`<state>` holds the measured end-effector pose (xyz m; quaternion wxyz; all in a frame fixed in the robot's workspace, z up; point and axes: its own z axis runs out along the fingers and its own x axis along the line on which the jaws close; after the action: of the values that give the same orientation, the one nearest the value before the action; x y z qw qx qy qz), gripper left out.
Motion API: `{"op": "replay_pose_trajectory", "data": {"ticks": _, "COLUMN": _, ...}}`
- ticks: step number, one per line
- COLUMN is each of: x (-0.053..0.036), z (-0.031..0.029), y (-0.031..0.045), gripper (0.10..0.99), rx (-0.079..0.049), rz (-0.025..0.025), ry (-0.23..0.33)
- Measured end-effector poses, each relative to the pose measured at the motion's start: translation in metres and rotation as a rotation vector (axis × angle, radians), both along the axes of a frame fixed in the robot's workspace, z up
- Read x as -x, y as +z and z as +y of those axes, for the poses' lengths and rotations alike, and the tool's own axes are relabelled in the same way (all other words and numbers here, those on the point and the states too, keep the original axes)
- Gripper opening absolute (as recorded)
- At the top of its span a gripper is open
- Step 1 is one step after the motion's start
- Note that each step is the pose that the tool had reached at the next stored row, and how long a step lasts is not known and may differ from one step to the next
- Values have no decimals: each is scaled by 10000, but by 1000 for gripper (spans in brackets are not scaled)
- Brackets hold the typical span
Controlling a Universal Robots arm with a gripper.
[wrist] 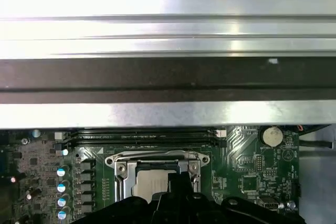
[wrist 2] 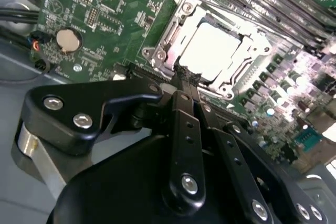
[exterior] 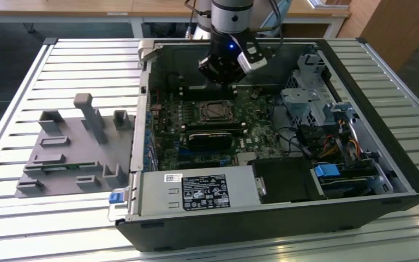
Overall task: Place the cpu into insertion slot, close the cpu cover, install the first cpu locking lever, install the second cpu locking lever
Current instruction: 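Install the second cpu locking lever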
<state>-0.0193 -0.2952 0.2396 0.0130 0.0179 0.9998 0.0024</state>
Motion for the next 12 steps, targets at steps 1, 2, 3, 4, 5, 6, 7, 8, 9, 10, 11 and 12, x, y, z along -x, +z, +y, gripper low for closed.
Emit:
{"op": "replay_pose_trajectory", "data": {"ticks": 1, "x": 0, "z": -3, "y": 0, "gripper": 106, "rx": -1, "rz": -1, "ry": 2}}
{"op": "replay_pose_trajectory", "data": {"ticks": 2, "x": 0, "z": -14, "y": 1, "gripper": 106, "rx": 1, "rz": 0, "ry": 1}}
{"op": "replay_pose_trajectory", "data": {"ticks": 3, "x": 0, "z": -34, "y": 1, "gripper": 106, "rx": 1, "rz": -1, "ry": 0}}
{"op": "replay_pose_trajectory", "data": {"ticks": 4, "x": 0, "z": -65, "y": 0, "gripper": 106, "rx": 1, "rz": -1, "ry": 0}}
{"op": "replay_pose_trajectory", "data": {"ticks": 5, "x": 0, "z": -100, "y": 0, "gripper": 106, "rx": 0, "rz": 0, "ry": 0}}
{"op": "replay_pose_trajectory", "data": {"ticks": 6, "x": 0, "z": -137, "y": 0, "gripper": 106, "rx": -2, "rz": 0, "ry": 1}}
{"op": "replay_pose_trajectory", "data": {"ticks": 7, "x": 0, "z": -171, "y": -1, "gripper": 106, "rx": -2, "rz": 0, "ry": 0}}
{"op": "replay_pose_trajectory", "data": {"ticks": 8, "x": 0, "z": -206, "y": -1, "gripper": 106, "rx": -2, "rz": 0, "ry": -1}}
{"op": "replay_pose_trajectory", "data": {"ticks": 9, "x": 0, "z": -240, "y": -2, "gripper": 106, "rx": -5, "rz": -1, "ry": -1}}
{"op": "replay_pose_trajectory", "data": {"ticks": 10, "x": 0, "z": -273, "y": -3, "gripper": 106, "rx": -5, "rz": -1, "ry": 0}}
{"op": "replay_pose_trajectory", "data": {"ticks": 11, "x": 0, "z": -303, "y": -4, "gripper": 106, "rx": -5, "rz": -1, "ry": 1}}
{"op": "replay_pose_trajectory", "data": {"ticks": 12, "x": 0, "z": -327, "y": -4, "gripper": 106, "rx": -12, "rz": -1, "ry": 0}}
